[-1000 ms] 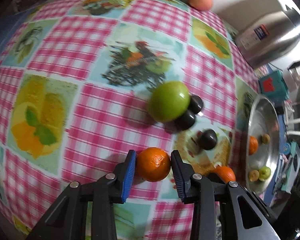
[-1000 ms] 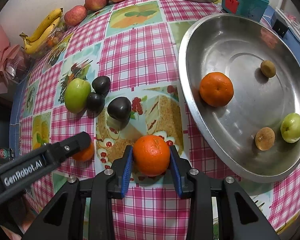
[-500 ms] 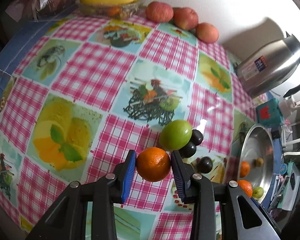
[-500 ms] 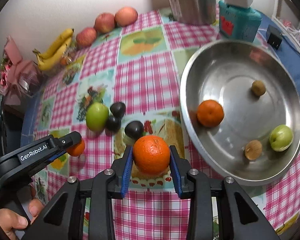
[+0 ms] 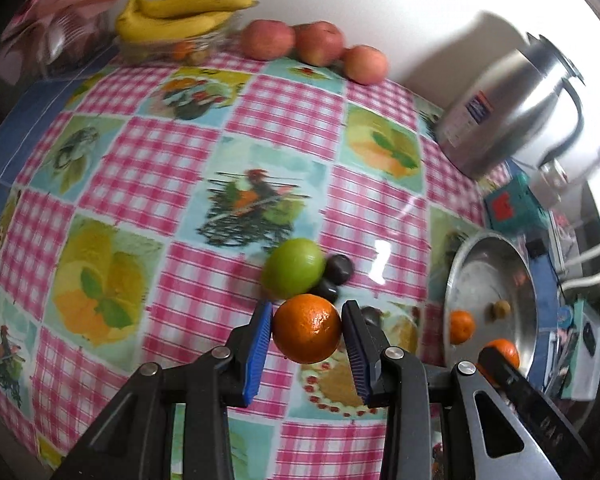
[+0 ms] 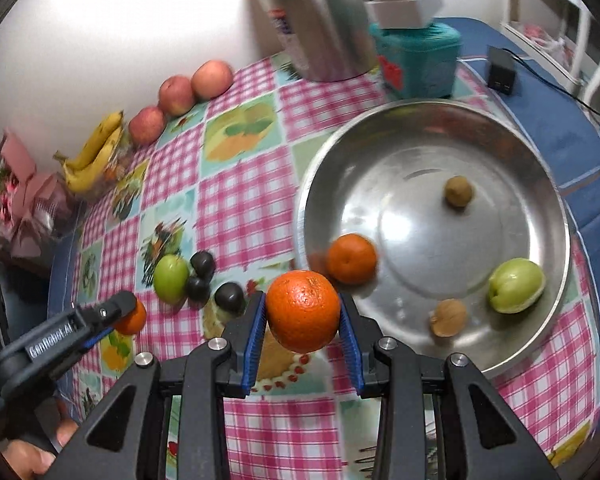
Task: Organize fruits
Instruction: 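Carry the mandarin in the right tool over the bowl while the left tool carries its mandarin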
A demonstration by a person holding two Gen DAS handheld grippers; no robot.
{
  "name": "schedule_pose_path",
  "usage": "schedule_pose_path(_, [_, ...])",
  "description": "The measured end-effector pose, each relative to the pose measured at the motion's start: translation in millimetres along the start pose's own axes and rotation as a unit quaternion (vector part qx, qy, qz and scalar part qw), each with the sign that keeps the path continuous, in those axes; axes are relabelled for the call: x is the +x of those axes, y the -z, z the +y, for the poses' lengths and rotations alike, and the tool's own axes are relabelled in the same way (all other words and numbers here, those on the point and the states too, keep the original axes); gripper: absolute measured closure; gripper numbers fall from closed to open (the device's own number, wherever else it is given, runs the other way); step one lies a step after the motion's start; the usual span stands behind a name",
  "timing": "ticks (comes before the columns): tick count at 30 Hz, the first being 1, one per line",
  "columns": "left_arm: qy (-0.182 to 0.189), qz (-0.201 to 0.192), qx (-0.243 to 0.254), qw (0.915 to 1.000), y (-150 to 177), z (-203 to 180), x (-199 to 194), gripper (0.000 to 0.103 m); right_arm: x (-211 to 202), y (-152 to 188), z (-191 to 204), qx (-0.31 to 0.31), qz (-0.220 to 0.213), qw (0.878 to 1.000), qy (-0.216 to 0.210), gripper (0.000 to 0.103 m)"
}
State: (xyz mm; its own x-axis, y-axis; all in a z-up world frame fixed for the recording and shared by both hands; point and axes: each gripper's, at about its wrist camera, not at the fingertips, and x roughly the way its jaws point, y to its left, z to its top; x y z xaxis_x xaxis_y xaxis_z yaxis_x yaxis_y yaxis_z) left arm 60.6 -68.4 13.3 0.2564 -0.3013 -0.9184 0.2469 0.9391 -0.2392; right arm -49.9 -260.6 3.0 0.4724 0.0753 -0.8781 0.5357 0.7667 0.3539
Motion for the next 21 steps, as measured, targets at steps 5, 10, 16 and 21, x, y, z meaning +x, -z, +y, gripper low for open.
schedule_pose_path(5, [0.003, 0.004, 0.051, 0.9987, 12, -38, 4, 0.065, -6, -5, -34, 0.04, -0.013, 0.999, 0.025, 0.066])
schedule_pose_path(10, [0.01, 0.005, 0.102, 0.9947, 28, -76, 7, 0.065, -10, -6, -65, 0.07, -0.021, 0.996, 0.057, 0.066])
schedule_pose_path(16, [0.023, 0.009, 0.167, 0.9857, 44, -119, 18, 0.065, -15, -6, -86, 0.095, -0.033, 0.993, 0.066, 0.066])
schedule_pose_path(21, [0.043, 0.005, 0.199, 0.979, 55, -140, 26, 0.065, -18, -8, -92, 0.098, -0.045, 0.992, 0.065, 0.066])
